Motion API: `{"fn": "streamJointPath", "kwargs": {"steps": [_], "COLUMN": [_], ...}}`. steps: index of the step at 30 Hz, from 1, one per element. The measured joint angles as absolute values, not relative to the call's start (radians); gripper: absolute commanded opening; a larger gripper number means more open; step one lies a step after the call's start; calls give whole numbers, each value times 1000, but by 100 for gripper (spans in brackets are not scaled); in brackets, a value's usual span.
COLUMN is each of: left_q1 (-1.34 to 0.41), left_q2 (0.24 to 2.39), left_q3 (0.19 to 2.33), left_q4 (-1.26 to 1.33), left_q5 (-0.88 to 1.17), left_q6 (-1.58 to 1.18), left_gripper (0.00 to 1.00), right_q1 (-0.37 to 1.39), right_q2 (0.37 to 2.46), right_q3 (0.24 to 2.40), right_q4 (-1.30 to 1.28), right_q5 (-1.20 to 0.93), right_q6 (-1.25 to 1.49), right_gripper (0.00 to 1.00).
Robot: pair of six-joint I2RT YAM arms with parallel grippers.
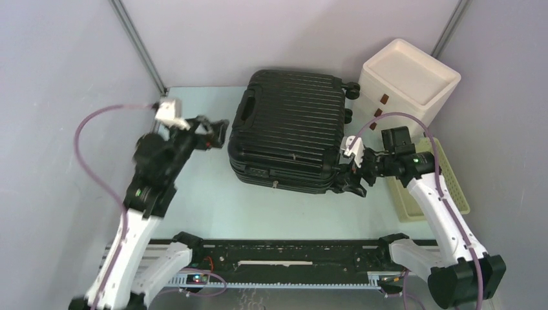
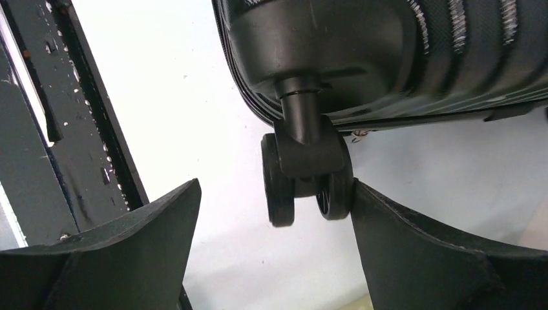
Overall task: Open, take out, and arrange the luggage
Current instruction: Move the luggage to the center of the board, then pick up the zipper from the luggage.
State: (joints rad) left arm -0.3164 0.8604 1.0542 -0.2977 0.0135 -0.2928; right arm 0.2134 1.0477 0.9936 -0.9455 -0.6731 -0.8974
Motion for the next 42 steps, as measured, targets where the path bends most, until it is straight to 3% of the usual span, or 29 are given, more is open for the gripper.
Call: {"fn": "streamJointPath", "kwargs": {"steps": [5, 10, 17, 22, 27, 32, 42], "left_q1": [-314, -339, -735, -834, -837, -838, -833], "left_q2": [571, 481, 385, 513, 752, 874, 1015], "left_q3": [842, 539, 301, 168, 133, 133, 133], "left_q4": [-178, -86, 47, 292, 417, 544, 712], "left_q5": [167, 338, 184, 51, -33, -81, -138], "left_q6": [-328, -488, -538, -535, -535, -542, -630], "left_gripper": [99, 95, 85, 84, 84, 71, 55], "right_q1": [199, 220, 253, 146, 87, 82, 73], "right_q2": [1008, 985, 1087, 1128, 1030, 977, 978], "right_q3": [1090, 1183, 1283, 1185, 994, 945, 945], "right_q4": [-1034, -1073, -1124, -1130, -1017, -937, -878], "right_q5": [-691, -778, -1087, -1222, -1268, -1266, -1266], "right_q6": [-919, -931, -984, -1017, -956, -915, -883], "right_gripper": [93, 100, 100, 100, 100, 100, 100]}}
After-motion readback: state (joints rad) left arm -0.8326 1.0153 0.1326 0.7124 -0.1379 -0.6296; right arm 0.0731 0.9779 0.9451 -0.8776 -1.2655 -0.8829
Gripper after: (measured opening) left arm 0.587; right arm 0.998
